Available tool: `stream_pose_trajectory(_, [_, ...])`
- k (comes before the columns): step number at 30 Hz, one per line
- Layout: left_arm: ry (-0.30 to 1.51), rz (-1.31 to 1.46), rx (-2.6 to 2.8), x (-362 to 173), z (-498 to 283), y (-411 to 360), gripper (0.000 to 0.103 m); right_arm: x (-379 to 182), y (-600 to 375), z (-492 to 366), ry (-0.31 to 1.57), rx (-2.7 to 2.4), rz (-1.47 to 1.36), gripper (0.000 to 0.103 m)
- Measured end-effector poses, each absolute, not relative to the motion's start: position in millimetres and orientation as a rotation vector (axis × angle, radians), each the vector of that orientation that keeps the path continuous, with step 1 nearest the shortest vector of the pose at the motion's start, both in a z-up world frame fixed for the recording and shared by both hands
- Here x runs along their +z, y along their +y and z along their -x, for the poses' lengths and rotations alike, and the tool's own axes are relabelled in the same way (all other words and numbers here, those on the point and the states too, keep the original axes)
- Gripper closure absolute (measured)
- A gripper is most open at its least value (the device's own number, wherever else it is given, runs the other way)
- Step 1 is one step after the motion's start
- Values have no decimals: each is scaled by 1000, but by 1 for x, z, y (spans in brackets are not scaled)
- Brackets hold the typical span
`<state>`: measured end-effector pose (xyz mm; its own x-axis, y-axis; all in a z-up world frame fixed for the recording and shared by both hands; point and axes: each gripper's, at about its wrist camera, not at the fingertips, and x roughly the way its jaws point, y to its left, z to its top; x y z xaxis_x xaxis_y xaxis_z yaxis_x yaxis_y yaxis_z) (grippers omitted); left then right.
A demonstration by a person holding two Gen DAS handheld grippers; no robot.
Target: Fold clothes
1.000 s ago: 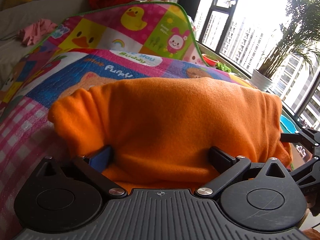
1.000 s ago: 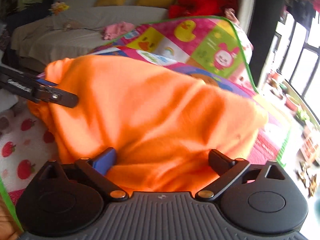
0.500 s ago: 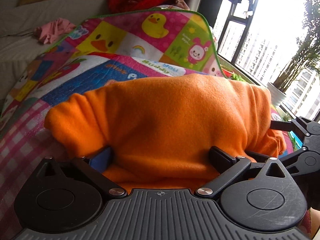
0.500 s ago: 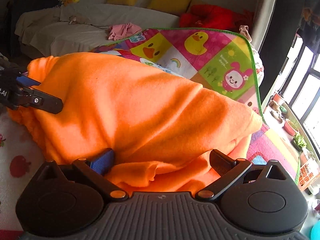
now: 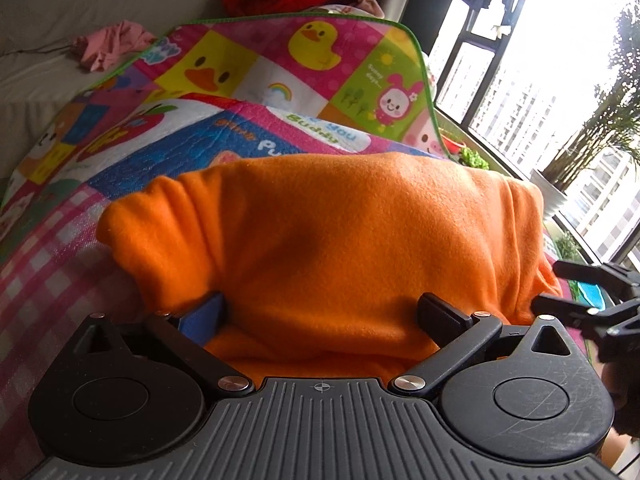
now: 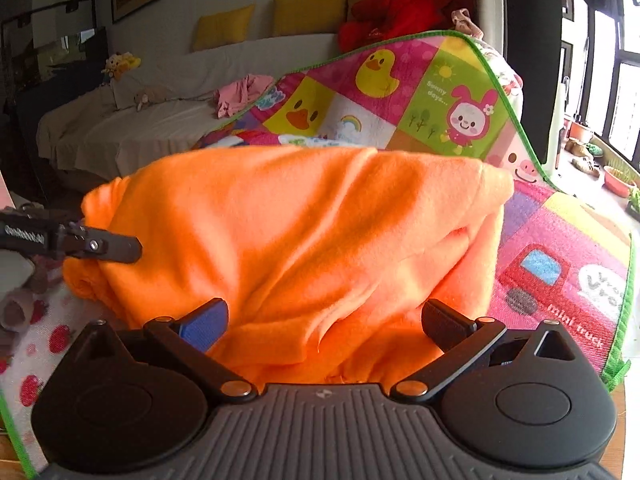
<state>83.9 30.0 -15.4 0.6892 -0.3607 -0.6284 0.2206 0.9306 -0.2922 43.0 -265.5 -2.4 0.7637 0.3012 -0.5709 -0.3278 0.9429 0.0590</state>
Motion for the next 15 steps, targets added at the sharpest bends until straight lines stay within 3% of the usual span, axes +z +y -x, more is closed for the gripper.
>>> stream_pose_trajectory(8, [740,192,-317,-16,-80,24,0,40,-259,-64,472,265,67,0])
stream_pose_trajectory(15, [696,233,-310,7,-63,45,0,-14,-194,-115,568,244,341,0])
